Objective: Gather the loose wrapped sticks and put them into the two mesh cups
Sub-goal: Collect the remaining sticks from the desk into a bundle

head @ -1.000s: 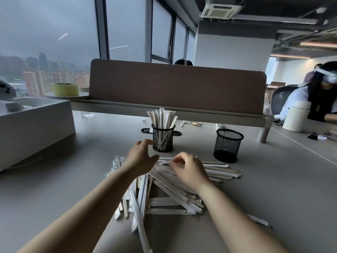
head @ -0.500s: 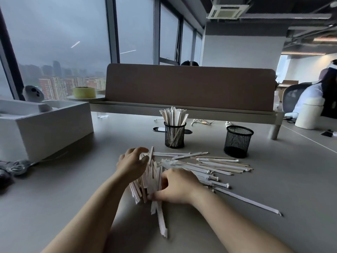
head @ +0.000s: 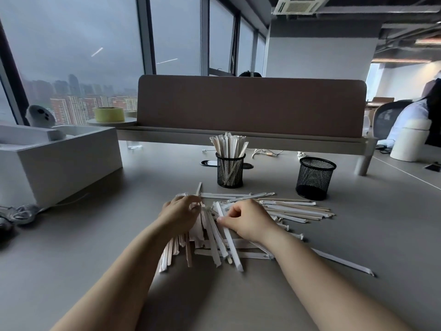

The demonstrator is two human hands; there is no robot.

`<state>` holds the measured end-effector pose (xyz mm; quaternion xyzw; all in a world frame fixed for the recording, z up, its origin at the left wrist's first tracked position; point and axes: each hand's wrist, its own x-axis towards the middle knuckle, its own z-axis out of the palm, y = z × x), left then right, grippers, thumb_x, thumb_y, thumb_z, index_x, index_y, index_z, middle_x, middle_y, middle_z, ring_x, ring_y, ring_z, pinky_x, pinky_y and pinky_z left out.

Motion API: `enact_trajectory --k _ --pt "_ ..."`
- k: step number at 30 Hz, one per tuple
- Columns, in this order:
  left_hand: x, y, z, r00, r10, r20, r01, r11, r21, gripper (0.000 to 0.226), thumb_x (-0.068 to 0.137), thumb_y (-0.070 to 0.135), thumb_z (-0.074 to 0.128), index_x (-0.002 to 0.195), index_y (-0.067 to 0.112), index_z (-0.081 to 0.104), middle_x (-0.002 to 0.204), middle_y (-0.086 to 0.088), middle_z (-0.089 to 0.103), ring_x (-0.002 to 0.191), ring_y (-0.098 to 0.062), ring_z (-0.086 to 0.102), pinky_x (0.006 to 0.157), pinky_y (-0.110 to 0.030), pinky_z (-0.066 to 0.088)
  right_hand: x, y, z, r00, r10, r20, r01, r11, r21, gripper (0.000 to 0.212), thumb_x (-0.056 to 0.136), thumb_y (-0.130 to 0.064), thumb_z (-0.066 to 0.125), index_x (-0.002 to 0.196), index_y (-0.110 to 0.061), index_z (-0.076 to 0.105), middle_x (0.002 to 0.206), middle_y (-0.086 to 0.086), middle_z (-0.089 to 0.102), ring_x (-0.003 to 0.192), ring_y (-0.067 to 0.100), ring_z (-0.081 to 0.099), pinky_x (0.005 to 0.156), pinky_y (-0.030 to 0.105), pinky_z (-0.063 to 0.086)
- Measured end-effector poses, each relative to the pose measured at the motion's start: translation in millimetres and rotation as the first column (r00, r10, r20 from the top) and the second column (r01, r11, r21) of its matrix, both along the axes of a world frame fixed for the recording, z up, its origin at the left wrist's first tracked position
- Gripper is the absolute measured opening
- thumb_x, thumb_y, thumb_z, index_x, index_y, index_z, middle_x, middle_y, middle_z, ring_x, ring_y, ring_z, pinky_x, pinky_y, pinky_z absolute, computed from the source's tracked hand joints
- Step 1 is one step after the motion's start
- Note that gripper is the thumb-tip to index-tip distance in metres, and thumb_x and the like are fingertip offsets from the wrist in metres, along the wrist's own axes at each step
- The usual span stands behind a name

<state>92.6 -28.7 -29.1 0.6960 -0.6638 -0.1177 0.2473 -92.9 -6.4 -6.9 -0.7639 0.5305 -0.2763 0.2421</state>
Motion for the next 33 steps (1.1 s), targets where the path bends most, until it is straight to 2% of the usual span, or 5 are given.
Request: enact_trajectory --k 6,14,19,24,33 --pt "-3 4 0 0.977 0.010 0.215 -0.006 1.000 -0.017 0.040 0.097 0.041 0.035 0.136 0.038 0.043 0.152 0.013 0.034 0.142 -0.020 0.025 0.113 -0.037 0.019 9 3 -5 0.991 -0.098 -0.089 0.088 0.989 -0.115 0.033 0.084 -0.047 0.060 0.066 -0.021 0.054 0.071 -0.003 0.060 0.078 0.023 0.059 0.068 0.029 0.043" --pt "-8 21 20 0.922 0.055 0.384 -0.020 0.995 -0.094 0.043 0.095 0.052 0.034 0.096 0.027 0.069 0.108 0.000 0.069 0.115 -0.023 0.055 0.109 -0.039 0.028 -3 -9 -9 0.976 -0.131 -0.172 0.076 0.953 -0.294 0.036 0.083 -0.056 0.057 0.098 -0.024 0.060 0.110 -0.002 0.060 0.105 0.018 0.055 0.085 0.028 0.040" --pt "-4 19 16 0.970 0.150 0.189 -0.157 0.987 0.024 0.052 0.087 0.062 0.040 0.124 0.028 0.053 0.143 -0.008 0.043 0.133 -0.032 0.037 0.108 -0.043 0.033 -25 -23 -5 0.931 -0.176 -0.321 0.119 0.975 -0.190 0.066 0.081 -0.073 0.040 0.128 -0.027 0.047 0.141 -0.001 0.046 0.132 0.023 0.036 0.106 0.036 0.031" --pt "-8 11 4 0.984 0.156 -0.085 -0.124 0.946 0.298 0.107 0.061 0.087 0.009 0.151 0.028 0.003 0.160 -0.010 -0.013 0.146 -0.033 -0.017 0.117 -0.056 -0.002 -31 -21 -11 0.866 -0.112 -0.488 0.201 0.970 0.134 0.087 0.077 -0.083 0.010 0.150 -0.037 0.003 0.161 0.000 -0.009 0.145 0.034 -0.019 0.114 0.054 -0.013" --pt "-37 18 10 0.927 0.056 -0.370 0.024 0.977 0.210 0.102 0.062 0.080 0.014 0.151 0.029 0.013 0.161 -0.007 -0.008 0.147 -0.028 -0.017 0.119 -0.051 -0.005 -10 -16 -6 0.887 -0.048 -0.459 0.137 0.977 0.163 0.075 0.086 -0.073 0.009 0.151 -0.035 0.004 0.161 -0.002 -0.007 0.147 0.032 -0.011 0.116 0.052 -0.004"
